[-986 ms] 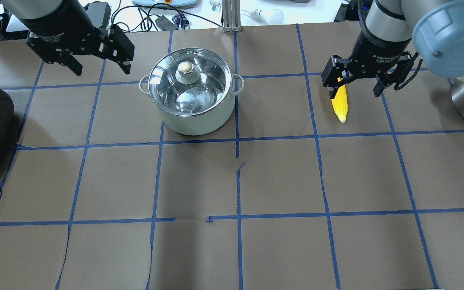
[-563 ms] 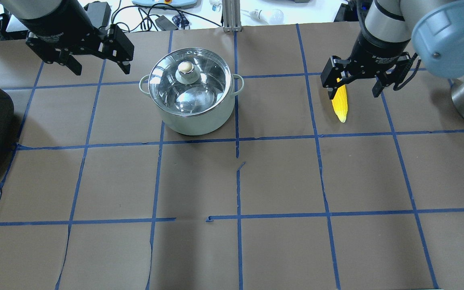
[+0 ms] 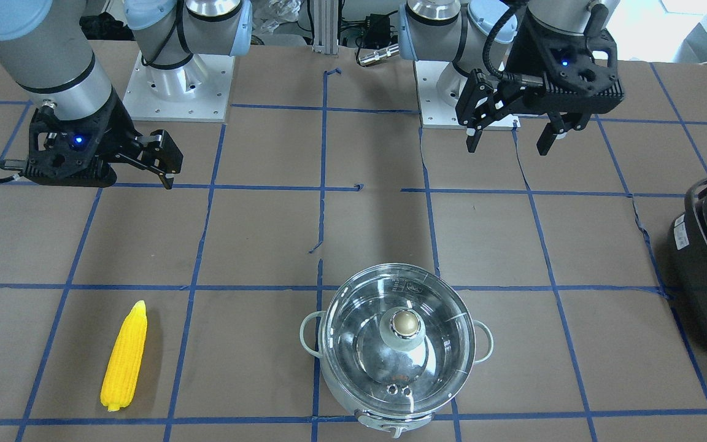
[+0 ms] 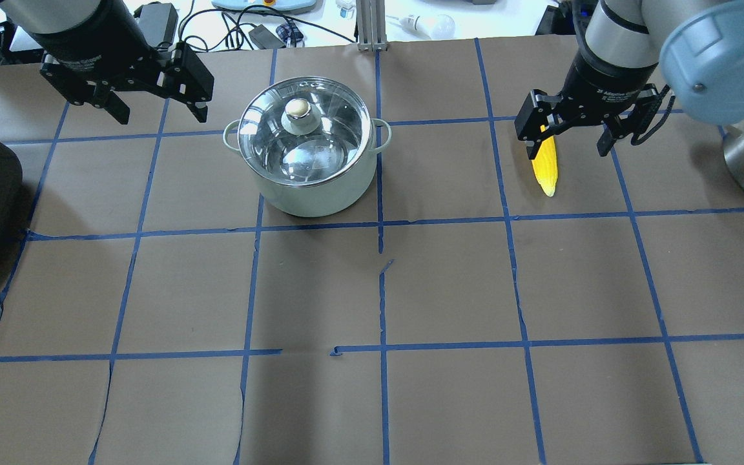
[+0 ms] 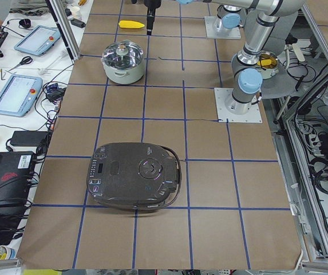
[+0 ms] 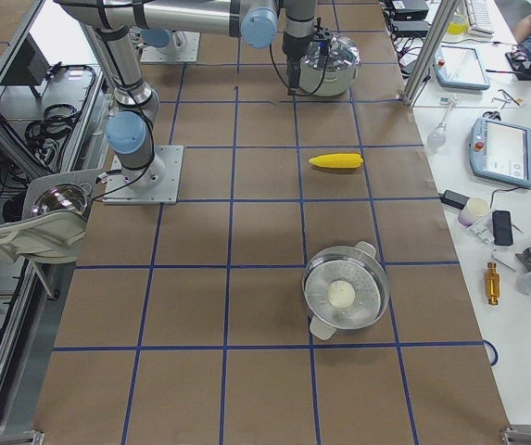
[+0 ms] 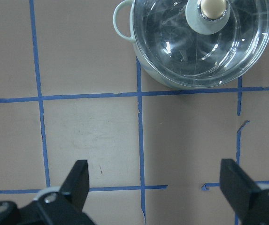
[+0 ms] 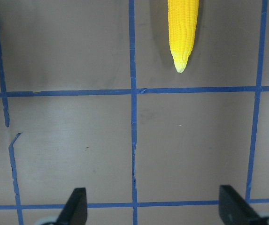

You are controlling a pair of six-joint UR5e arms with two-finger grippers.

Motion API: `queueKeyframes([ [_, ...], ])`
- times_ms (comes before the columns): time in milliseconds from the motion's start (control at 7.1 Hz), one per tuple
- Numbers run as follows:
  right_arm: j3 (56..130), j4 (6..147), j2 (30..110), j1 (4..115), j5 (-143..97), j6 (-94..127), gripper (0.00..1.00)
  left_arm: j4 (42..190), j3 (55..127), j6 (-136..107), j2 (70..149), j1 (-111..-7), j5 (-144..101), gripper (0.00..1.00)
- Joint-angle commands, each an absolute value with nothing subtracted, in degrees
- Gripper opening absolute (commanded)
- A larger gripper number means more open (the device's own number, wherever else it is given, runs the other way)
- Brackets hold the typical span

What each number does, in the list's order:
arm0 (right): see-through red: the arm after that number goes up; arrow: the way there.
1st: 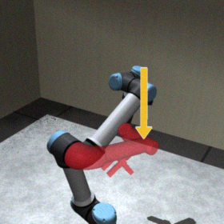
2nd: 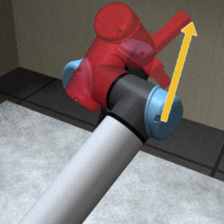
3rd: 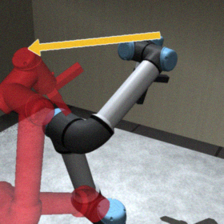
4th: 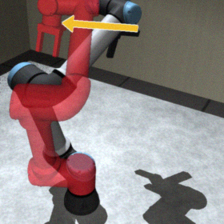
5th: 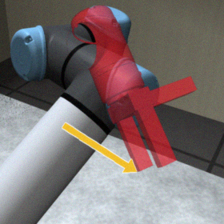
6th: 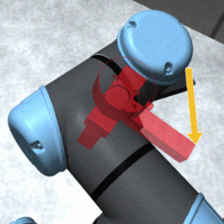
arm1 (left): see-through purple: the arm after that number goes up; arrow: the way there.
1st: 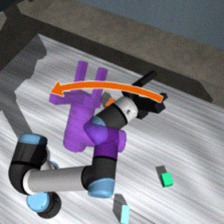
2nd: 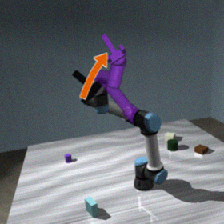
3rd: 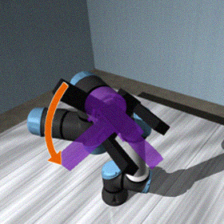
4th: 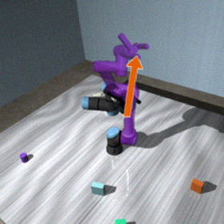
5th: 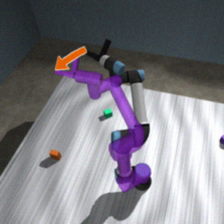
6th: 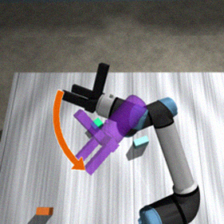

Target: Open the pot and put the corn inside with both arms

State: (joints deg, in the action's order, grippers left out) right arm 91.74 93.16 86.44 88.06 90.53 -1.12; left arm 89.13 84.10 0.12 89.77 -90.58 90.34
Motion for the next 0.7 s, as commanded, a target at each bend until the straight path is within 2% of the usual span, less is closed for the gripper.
queueKeyframes([
  [0, 91.76, 96.21, 81.08, 85.36, 90.01, -0.27, 1.0, 86.16, 83.15, -1.92, 92.1, -90.88, 89.57, 1.0],
  [282, 91.85, 104.13, 76.65, 82.01, 90.0, -1.14, 1.0, 81.32, 82.97, -2.11, 96.92, -92.71, 86.4, 0.98],
  [563, 91.85, 117.09, 70.17, 82.0, 90.18, -1.14, 1.0, 70.38, 83.06, -7.97, 105.77, -95.26, 86.13, 0.98],
])
